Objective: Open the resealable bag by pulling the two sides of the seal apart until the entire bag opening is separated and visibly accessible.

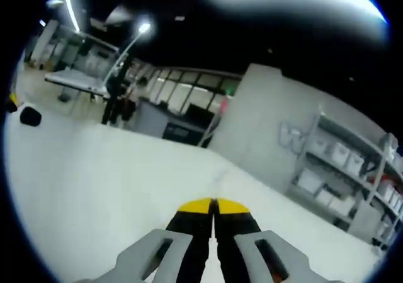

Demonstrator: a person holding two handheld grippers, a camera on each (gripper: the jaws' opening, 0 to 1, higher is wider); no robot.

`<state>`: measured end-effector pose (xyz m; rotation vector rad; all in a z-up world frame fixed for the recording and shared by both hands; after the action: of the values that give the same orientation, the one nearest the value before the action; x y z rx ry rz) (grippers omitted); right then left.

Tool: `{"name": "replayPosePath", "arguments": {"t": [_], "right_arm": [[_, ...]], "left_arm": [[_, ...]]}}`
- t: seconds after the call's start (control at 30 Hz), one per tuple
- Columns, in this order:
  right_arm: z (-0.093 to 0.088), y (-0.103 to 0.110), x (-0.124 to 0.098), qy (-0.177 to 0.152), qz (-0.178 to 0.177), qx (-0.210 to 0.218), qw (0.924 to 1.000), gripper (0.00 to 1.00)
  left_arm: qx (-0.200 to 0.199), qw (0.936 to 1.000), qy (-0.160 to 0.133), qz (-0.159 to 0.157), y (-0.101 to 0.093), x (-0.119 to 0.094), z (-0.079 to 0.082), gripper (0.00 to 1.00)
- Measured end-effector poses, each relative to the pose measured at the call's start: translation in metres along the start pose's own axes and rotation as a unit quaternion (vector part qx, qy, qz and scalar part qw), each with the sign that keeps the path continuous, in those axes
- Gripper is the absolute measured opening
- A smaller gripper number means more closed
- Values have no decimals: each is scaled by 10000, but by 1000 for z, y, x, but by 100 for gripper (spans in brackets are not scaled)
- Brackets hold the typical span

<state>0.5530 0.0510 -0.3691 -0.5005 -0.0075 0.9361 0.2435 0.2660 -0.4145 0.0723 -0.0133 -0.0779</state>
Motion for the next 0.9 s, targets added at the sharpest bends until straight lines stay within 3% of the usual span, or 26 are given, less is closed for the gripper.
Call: {"name": "replayPosePath", "arguments": {"t": [0.9], "right_arm": [[-3,10,-36,-165,-1,-16,9999,0]], "left_arm": [[95,9998,-80,-128,-15,-5,8,71]]}}
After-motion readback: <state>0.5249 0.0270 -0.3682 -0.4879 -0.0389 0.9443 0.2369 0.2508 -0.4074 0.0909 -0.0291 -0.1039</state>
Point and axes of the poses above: the point that each gripper's makers call its tool centre point, and the gripper's own axes: x roughly forward along the fingers, y roughly to its left, z roughly out of its top, the point moved 9 cm from there along -x, roughly backward along the fingers, and after that the axes turned 15 degrees about z, right-handed, at the moved point
